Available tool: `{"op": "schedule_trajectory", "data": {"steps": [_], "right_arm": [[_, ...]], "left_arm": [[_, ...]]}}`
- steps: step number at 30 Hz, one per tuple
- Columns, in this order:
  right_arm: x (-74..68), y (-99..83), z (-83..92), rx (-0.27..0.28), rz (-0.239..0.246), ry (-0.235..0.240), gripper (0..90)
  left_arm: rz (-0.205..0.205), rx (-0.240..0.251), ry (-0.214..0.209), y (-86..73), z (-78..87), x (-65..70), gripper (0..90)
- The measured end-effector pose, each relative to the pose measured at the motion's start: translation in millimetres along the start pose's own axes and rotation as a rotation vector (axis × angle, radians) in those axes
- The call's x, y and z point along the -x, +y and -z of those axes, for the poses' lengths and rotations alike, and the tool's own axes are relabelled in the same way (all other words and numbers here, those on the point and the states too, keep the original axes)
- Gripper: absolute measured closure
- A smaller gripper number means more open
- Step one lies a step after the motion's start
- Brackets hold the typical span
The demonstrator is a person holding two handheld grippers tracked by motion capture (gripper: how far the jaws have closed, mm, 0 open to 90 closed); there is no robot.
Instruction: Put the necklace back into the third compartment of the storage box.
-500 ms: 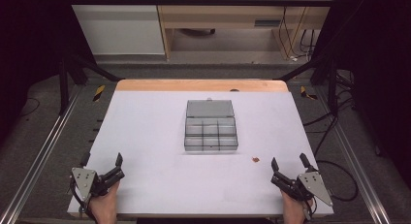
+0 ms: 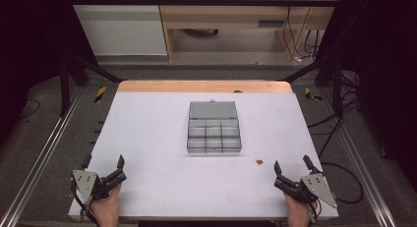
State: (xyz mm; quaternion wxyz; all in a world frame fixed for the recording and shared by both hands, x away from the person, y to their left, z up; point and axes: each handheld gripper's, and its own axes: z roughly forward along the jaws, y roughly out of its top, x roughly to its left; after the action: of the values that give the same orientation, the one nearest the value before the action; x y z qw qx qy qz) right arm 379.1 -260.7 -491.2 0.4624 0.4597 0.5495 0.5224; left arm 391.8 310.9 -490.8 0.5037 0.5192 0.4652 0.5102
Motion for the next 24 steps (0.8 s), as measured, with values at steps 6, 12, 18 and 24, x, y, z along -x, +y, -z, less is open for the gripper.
{"op": "schedule_trajectory", "data": {"steps": [6, 12, 18, 24], "right_arm": [[-0.3, 3.0, 1.3, -0.012, 0.001, 0.015, 1.5], [-1.5, 8.5, 1.4, -0.049, 0.013, 0.047, 0.9], [-0.5, 22.0, 3.8, -0.075, 0.014, 0.084, 3.0], [-2.2, 36.9, 4.5, -0.127, 0.057, 0.122, 4.1]], "left_arm": [[0.000, 0.000, 0.000, 0.0, 0.0, 0.0, 0.0], [-0.001, 0.000, 0.000, 0.0, 0.0, 0.0, 0.0], [-0.001, 0.000, 0.000, 0.0, 0.0, 0.0, 0.0], [0.000, 0.000, 0.000, 0.0, 0.0, 0.0, 0.0]]}}
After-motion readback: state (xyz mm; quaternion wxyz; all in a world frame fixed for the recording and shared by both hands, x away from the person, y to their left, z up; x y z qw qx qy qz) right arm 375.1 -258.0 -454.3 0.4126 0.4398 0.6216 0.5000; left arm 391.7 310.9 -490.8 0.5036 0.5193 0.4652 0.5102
